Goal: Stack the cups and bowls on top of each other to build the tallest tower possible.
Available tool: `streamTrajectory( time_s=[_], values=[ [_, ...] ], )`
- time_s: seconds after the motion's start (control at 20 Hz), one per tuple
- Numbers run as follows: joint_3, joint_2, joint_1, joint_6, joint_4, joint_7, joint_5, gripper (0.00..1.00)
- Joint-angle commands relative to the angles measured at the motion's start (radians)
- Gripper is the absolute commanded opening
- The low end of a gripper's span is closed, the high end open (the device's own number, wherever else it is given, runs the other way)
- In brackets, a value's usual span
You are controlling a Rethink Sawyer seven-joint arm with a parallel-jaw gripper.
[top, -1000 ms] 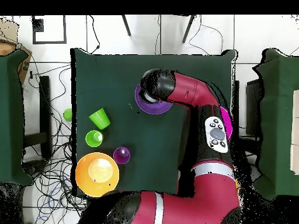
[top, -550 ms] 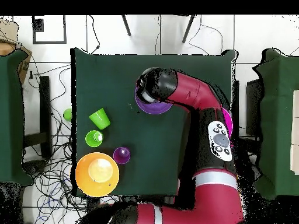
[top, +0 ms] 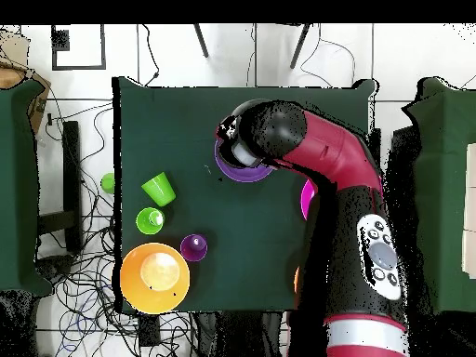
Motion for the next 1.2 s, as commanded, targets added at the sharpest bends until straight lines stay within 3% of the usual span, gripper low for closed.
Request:
streamTrajectory(
  time_s=[0.05, 0.6, 0.9, 1.2],
  values=[
    [0.068, -0.083, -0.054, 0.115, 0.173, -0.084, 0.003, 1.00],
    [0.151, -0.058, -0.306, -0.068, 0.312, -0.364, -0.125, 1.00],
    [0.238, 0.013, -0.404, -0.233, 0.369, -0.353, -0.196, 1.00],
    [0.310, 0.123, -0.463, -0.367, 0.355, -0.302, -0.270, 1.00]
  ],
)
